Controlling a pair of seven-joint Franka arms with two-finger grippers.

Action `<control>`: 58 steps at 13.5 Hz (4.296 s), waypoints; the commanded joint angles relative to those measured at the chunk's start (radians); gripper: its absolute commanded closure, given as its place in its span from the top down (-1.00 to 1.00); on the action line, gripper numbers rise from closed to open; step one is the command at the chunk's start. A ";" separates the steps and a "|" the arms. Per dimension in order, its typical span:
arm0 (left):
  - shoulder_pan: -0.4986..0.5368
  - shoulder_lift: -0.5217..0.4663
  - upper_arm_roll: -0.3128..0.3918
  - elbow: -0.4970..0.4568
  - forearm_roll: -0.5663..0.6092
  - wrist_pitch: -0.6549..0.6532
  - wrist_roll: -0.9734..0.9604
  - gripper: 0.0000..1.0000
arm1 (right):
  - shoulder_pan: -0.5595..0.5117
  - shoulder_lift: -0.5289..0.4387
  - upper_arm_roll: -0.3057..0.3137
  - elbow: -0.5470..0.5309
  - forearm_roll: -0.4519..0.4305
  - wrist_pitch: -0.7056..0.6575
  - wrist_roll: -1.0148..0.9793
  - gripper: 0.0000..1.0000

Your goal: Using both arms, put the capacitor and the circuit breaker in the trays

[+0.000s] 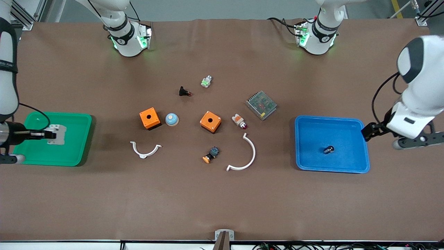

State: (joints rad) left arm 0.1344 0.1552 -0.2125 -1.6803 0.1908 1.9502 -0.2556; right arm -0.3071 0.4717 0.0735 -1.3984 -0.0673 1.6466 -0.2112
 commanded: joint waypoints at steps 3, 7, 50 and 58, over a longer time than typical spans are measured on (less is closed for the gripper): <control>0.010 -0.011 -0.013 0.140 0.002 -0.172 0.025 0.99 | -0.127 0.036 0.023 -0.001 -0.078 0.128 -0.028 -0.83; 0.011 -0.065 -0.007 0.140 -0.082 -0.217 0.044 0.99 | -0.191 0.108 0.025 -0.014 -0.075 0.231 -0.100 -0.83; -0.160 -0.230 0.157 0.116 -0.191 -0.447 0.104 0.99 | 0.213 -0.508 0.037 -0.401 0.093 0.004 0.325 1.00; -0.160 -0.197 0.157 0.142 -0.189 -0.447 0.102 0.99 | 0.206 -0.476 0.026 -0.124 0.129 -0.037 0.320 1.00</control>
State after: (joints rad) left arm -0.0257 -0.0520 -0.0613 -1.5585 0.0036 1.5111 -0.1706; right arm -0.0958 -0.0308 0.0981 -1.6017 0.0521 1.6303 0.1066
